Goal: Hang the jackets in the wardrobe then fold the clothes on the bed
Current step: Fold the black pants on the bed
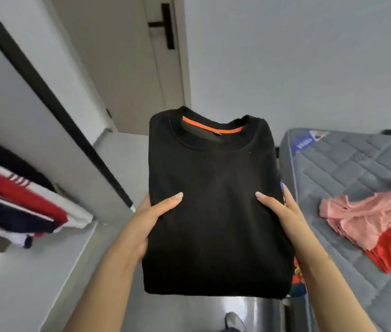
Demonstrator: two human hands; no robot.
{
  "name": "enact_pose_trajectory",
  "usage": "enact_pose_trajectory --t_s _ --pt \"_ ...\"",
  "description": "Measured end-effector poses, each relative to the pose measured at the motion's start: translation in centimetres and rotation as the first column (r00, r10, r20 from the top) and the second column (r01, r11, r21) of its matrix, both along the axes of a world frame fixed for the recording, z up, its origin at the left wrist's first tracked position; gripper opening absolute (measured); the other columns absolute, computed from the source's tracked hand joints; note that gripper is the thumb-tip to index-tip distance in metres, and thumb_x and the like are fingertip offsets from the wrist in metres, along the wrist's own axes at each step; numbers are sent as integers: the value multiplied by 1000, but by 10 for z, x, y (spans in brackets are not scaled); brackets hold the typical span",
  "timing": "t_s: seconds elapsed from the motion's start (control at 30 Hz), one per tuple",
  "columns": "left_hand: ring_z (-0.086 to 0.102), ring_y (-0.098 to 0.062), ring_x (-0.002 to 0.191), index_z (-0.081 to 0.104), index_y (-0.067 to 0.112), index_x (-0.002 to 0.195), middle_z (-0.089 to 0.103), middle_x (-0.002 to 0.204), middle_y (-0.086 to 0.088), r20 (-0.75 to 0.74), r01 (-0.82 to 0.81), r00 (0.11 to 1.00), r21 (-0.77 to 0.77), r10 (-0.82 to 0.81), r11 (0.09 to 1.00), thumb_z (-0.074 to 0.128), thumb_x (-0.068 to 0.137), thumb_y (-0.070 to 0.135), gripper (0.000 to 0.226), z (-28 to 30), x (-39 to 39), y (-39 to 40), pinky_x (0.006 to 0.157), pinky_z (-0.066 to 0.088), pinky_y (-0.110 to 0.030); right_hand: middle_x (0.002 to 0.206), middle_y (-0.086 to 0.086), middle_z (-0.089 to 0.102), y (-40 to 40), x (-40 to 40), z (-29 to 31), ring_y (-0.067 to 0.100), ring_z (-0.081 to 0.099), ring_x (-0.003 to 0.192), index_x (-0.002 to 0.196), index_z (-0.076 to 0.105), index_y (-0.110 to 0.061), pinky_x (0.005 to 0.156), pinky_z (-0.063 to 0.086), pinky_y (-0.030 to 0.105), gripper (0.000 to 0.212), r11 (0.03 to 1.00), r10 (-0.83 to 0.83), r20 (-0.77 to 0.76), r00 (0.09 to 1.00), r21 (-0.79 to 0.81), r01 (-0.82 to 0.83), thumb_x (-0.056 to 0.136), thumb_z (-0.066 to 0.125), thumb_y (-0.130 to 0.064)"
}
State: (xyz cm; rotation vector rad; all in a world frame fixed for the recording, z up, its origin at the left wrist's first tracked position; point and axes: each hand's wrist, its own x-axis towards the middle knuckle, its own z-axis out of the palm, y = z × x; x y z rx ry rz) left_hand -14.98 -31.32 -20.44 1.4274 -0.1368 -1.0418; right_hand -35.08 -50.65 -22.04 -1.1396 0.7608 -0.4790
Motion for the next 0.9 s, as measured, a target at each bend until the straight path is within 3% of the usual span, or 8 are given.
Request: enact_pose_trajectory --t_s 0.1,0.2,0.37,0.43,0.53,0.7,0.9 --pt "71 -25 101 63 25 123 73 113 -4 18 -217 976 -41 218 975 93 49 37 80 44 23 36 78 59 -37 111 -9 73 -3 71 43 16 72 96 117 62 -44 65 58 21 43 973 227 15 974 -48 -226 78 77 -35" --pt "72 -28 100 65 23 123 73 111 -7 30 -418 907 -45 420 907 93 54 33 76 84 36 73 83 58 -41 103 -11 75 7 137 82 12 73 88 116 63 -38 58 56 17 36 902 425 20 905 -87 -422 82 73 -33" --pt "72 -29 100 70 19 119 73 112 -11 38 -647 757 -93 652 757 85 65 32 57 136 36 139 74 59 -37 102 -11 75 53 223 134 13 73 88 98 70 -47 58 56 18 21 696 716 72 694 -150 -702 83 72 -32" --pt "72 -29 97 76 17 107 73 110 -12 27 -712 693 -127 720 690 83 68 30 43 151 32 169 68 60 -36 105 -9 74 80 252 151 14 73 92 108 67 -43 62 57 19 27 597 800 70 596 -188 -780 83 71 -32" --pt "73 -28 94 79 17 99 74 108 -13 26 -800 578 -178 816 573 82 67 28 34 175 27 211 64 60 -36 105 -8 75 127 290 179 14 73 92 118 63 -36 63 57 20 37 465 884 59 465 -231 -855 82 72 -34" --pt "72 -28 97 79 14 100 73 110 -13 112 -858 444 -232 889 458 81 65 29 37 225 44 285 70 61 -39 102 -8 75 215 353 233 14 74 90 114 64 -35 63 56 22 32 280 958 32 284 -316 -907 83 71 -39" --pt "74 -25 91 78 12 102 75 107 -11 236 -848 331 -351 914 398 77 68 27 37 308 96 389 71 62 -37 100 -1 76 334 436 321 17 74 88 110 69 -29 67 56 26 30 203 979 69 194 -470 -859 82 72 -39"
